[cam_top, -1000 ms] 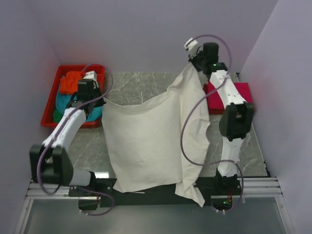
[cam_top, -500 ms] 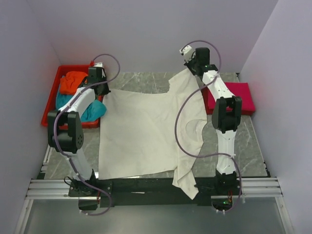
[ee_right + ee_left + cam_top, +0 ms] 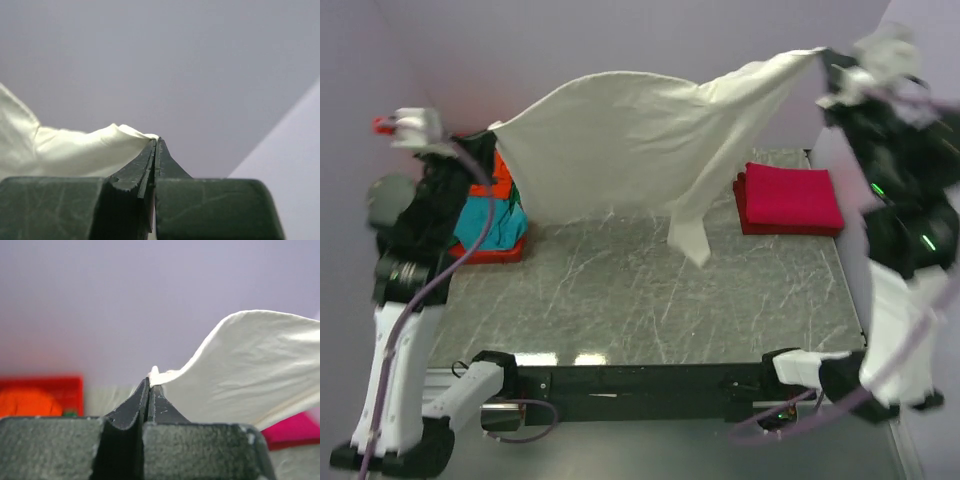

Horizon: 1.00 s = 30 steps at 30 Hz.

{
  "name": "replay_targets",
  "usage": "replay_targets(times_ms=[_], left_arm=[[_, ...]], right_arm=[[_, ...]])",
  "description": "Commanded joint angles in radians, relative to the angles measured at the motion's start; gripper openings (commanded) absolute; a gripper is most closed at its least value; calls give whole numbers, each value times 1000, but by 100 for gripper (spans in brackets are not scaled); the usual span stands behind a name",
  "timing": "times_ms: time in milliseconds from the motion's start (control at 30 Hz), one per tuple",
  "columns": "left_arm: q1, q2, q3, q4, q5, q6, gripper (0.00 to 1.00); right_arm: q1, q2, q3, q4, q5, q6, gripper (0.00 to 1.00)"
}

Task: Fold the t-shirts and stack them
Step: Flatten the tshirt out

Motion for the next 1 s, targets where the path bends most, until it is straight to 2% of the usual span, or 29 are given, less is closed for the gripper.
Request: replay_targets(times_ms=[0, 233, 433, 567, 700, 800, 833, 900, 933, 967], left_arm=[[-17, -105, 60, 34, 91, -47, 1], [-17, -214, 219, -7, 211, -113, 1], [-8, -235, 252, -10, 228, -120, 1], [-8, -243, 120, -6, 184, -85, 1], [-7, -229, -174, 23, 107, -42, 0], [-8, -124, -308, 19, 26, -18, 0], [-8, -31, -329, 22, 9, -19, 0], [-8, 88, -330, -1, -43, -39, 0], [-10, 210, -321, 2, -74, -48, 0], [-10, 277, -269, -24, -106, -60, 0]], right_arm=[[4, -162, 73, -48, 32, 37, 0], [-5, -288, 215, -45, 171, 5, 0], [-19, -264, 183, 15, 250, -37, 0], [-25, -175, 83, 72, 259, -41, 0], [-119, -61, -107, 153, 147, 43, 0], [-163, 69, -254, 268, 69, 85, 0], [-163, 109, -317, 283, 37, 75, 0], [-153, 245, -348, 303, 12, 59, 0], [-145, 299, -339, 294, 4, 49, 0], [-121, 415, -325, 285, 13, 36, 0]])
